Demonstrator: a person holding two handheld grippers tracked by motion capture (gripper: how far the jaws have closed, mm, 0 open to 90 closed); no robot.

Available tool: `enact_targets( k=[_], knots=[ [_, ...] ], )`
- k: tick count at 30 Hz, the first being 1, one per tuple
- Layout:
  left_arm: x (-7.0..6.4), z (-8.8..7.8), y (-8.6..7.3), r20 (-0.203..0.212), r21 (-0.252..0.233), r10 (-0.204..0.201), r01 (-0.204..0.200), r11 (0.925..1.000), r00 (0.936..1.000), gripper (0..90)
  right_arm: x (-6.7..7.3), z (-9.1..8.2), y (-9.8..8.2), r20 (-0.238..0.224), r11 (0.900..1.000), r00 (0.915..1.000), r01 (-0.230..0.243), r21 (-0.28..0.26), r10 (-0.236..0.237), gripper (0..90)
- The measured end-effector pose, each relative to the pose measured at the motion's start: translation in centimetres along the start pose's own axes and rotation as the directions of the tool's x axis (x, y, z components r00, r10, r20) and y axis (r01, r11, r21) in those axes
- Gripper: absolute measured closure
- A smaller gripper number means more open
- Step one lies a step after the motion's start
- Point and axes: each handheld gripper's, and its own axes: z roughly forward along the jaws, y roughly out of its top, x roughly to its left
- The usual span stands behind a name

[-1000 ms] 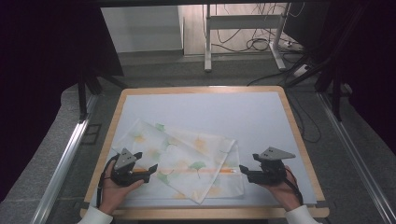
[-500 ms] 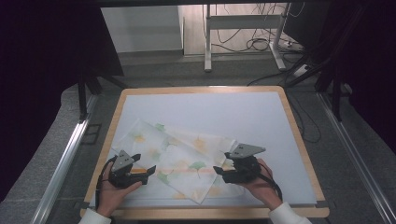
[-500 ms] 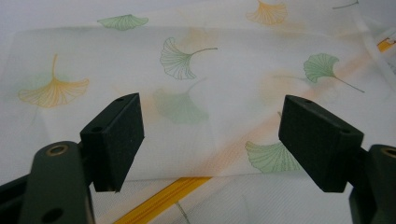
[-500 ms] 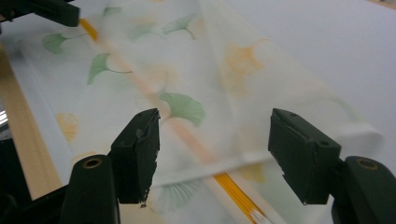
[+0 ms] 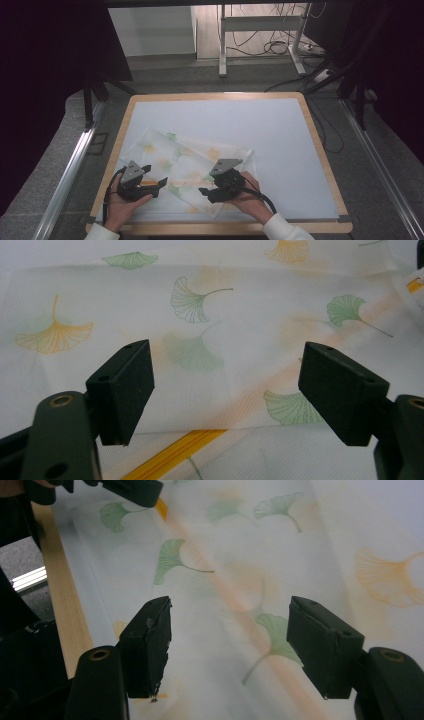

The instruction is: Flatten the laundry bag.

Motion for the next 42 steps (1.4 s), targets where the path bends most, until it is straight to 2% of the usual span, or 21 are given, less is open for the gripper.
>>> enact_targets(
  k=[6, 12, 17, 20, 26, 30, 33, 37, 42],
  knots=[
    [0.0, 0.0, 0.0, 0.002, -0.002, -0.001, 0.001, 1.0000, 1.0000, 22.0, 1.3, 2.0, 0.4, -0.031, 0.999, 0.9991, 0.029, 0.039, -0.027, 34.0],
    [0.1, 0.0, 0.0, 0.004, 0.003, -0.001, 0.001, 1.0000, 1.0000, 21.8, 2.2, 3.3, 0.4, -0.044, 0.997, 0.9982, 0.044, 0.067, -0.041, 33.9],
    [0.1, 0.1, 0.0, 0.005, 0.005, 0.000, 0.000, 1.0000, 1.0000, 21.8, 3.0, 4.8, 0.5, -0.062, 0.992, 0.9957, 0.074, 0.098, -0.068, 34.0],
    [0.2, 0.1, 0.0, 0.008, 0.008, 0.000, 0.000, 1.0000, 1.0000, 21.7, 3.5, 5.8, 0.4, -0.056, 0.988, 0.9950, 0.089, 0.128, -0.083, 34.0],
    [0.2, 0.2, 0.0, 0.019, 0.013, -0.001, 0.001, 0.9999, 0.9998, 21.2, 3.7, 6.2, 0.2, -0.052, 0.984, 0.9936, 0.106, 0.145, -0.100, 34.0],
    [0.2, 0.2, 0.0, 0.018, 0.015, 0.000, 0.000, 0.9999, 0.9998, 21.2, 3.7, 6.4, 0.0, -0.040, 0.982, 0.9945, 0.102, 0.160, -0.096, 35.1],
    [0.2, 0.1, 0.0, 0.019, 0.015, 0.001, -0.002, 0.9999, 0.9998, 21.2, 3.6, 6.6, -0.1, -0.025, 0.979, 0.9946, 0.104, 0.175, -0.101, 37.0],
    [0.2, 0.2, 0.0, 0.018, 0.017, 0.002, -0.003, 0.9999, 0.9998, 21.2, 3.6, 6.6, -0.2, -0.012, 0.980, 0.9949, 0.100, 0.170, -0.100, 39.8],
    [0.2, 0.2, 0.0, 0.018, 0.018, 0.005, -0.006, 0.9998, 0.9998, 21.2, 3.6, 6.5, -0.2, -0.003, 0.981, 0.9951, 0.098, 0.167, -0.099, 47.2]
  ],
)
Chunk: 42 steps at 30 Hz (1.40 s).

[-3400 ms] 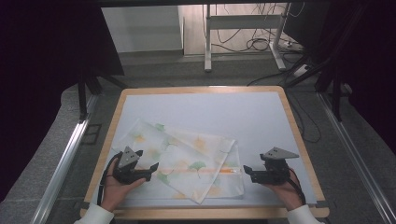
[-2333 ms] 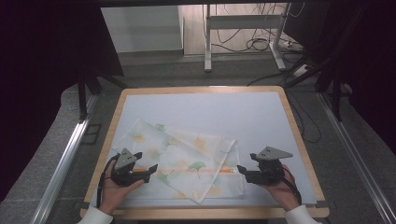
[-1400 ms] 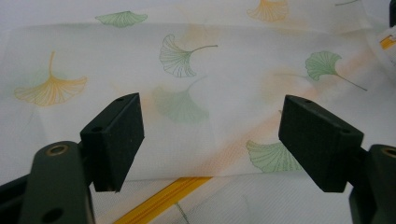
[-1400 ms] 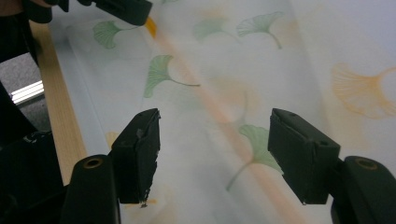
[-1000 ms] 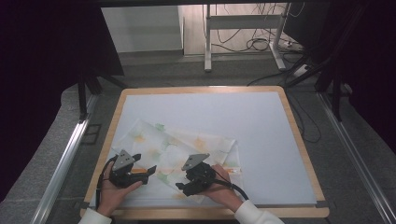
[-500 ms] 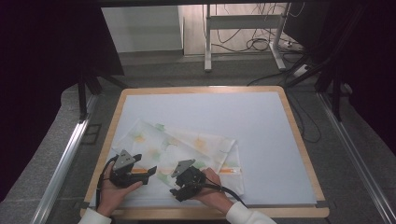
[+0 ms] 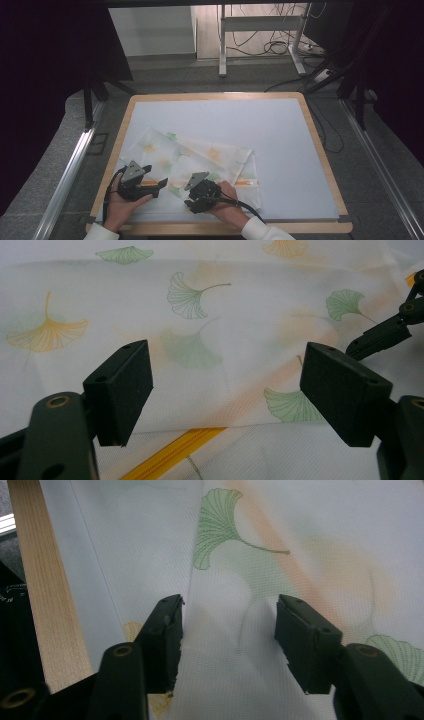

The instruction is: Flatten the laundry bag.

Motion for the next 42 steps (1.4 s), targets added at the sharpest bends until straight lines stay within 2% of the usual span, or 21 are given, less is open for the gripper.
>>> enact_targets(
  k=[2, 7, 10, 20, 26, 36, 42],
  knots=[
    [0.0, 0.0, 0.0, 0.000, 0.000, 0.001, -0.001, 1.0000, 1.0000, 21.1, -0.1, -0.1, 0.0, -0.002, 1.000, 1.0000, -0.002, -0.002, 0.002, 54.3],
    [0.0, 0.1, 0.0, 0.001, 0.004, 0.002, -0.002, 1.0000, 1.0000, 21.0, -0.3, -0.1, 0.0, 0.000, 1.000, 0.9999, -0.012, -0.001, 0.012, 62.1],
    [0.0, 0.1, 0.0, 0.001, 0.004, 0.003, -0.003, 1.0000, 1.0000, 20.9, -0.6, -0.2, 0.0, 0.003, 1.000, 0.9997, -0.025, -0.004, 0.025, 70.0],
    [0.0, 0.1, 0.0, 0.001, 0.009, 0.006, -0.006, 0.9999, 1.0000, 20.9, -0.9, -0.2, 0.0, 0.007, 0.999, 0.9992, -0.038, -0.010, 0.038, 83.1],
    [0.1, 0.1, 0.0, 0.002, 0.008, 0.005, -0.005, 1.0000, 1.0000, 20.9, -1.2, -0.3, 0.1, -0.005, 0.998, 0.9983, -0.058, -0.022, 0.058, 86.9],
    [0.1, 0.0, 0.0, 0.007, 0.003, 0.001, -0.001, 1.0000, 1.0000, 21.2, -1.8, -1.2, 0.5, -0.007, 0.995, 0.9967, -0.081, -0.062, 0.081, 87.7],
    [0.0, -0.1, 0.0, 0.008, -0.003, 0.000, 0.000, 1.0000, 1.0000, 21.4, -2.9, -2.0, 0.8, -0.005, 0.990, 0.9950, -0.100, -0.095, 0.100, 88.1]
  ],
)
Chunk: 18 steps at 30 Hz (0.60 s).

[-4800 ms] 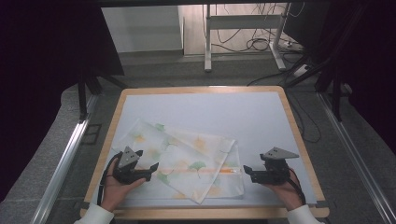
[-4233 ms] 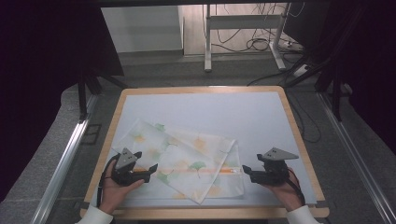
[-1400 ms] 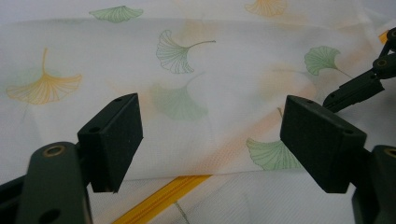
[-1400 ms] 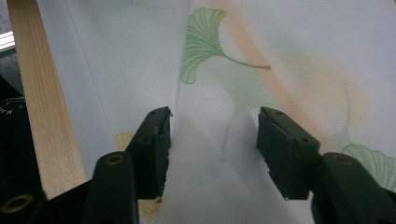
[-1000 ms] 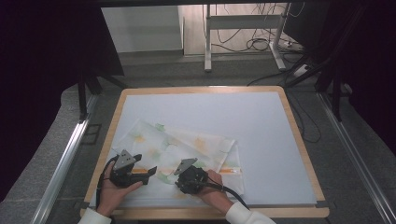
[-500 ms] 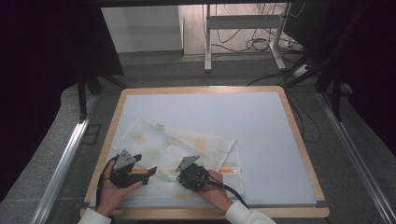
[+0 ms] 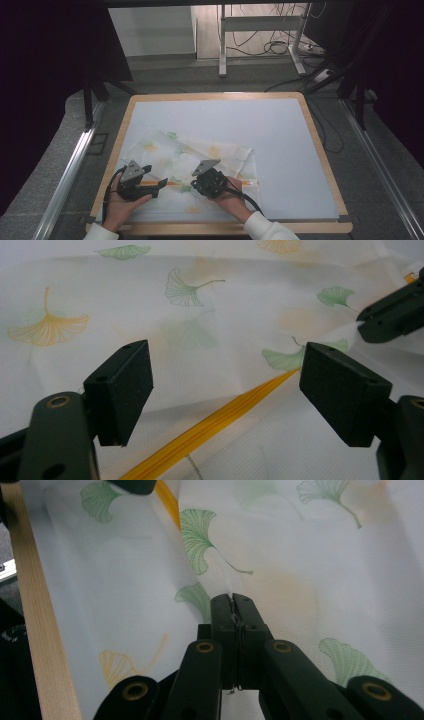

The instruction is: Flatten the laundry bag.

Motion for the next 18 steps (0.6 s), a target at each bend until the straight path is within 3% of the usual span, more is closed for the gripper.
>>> enact_targets(
  k=[11, 18],
  knots=[
    [-0.1, -0.2, 0.1, -0.002, -0.017, -0.002, 0.001, 0.9999, 1.0000, 21.6, -2.1, -1.3, 0.8, 0.003, 0.997, 0.9989, -0.048, -0.055, 0.048, 88.1],
    [-0.1, -0.2, 0.0, -0.002, -0.020, 0.000, 0.000, 0.9998, 1.0000, 21.9, -3.9, -1.6, 1.1, -0.004, 0.990, 0.9939, -0.111, -0.088, 0.111, 88.1]
  ],
)
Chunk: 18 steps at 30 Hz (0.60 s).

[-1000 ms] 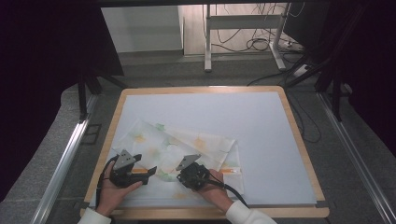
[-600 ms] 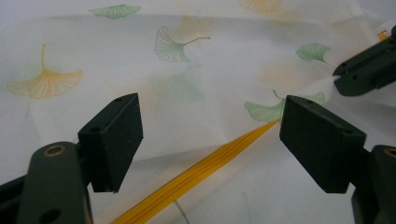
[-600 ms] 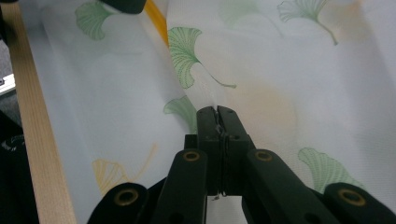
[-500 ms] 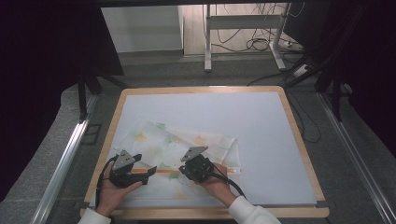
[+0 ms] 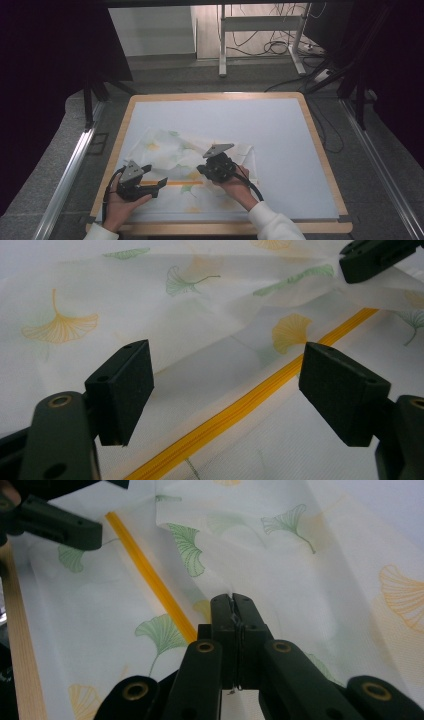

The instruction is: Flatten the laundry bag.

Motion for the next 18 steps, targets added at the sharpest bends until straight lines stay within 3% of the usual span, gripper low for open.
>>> enact_targets(
  k=[18],
  knots=[
    [-0.1, 0.1, 0.0, 0.003, 0.002, 0.004, -0.004, 1.0000, 1.0000, 22.1, -2.5, -0.9, 0.9, 0.023, 0.996, 0.9981, -0.056, -0.065, 0.058, 88.3]
  ],
)
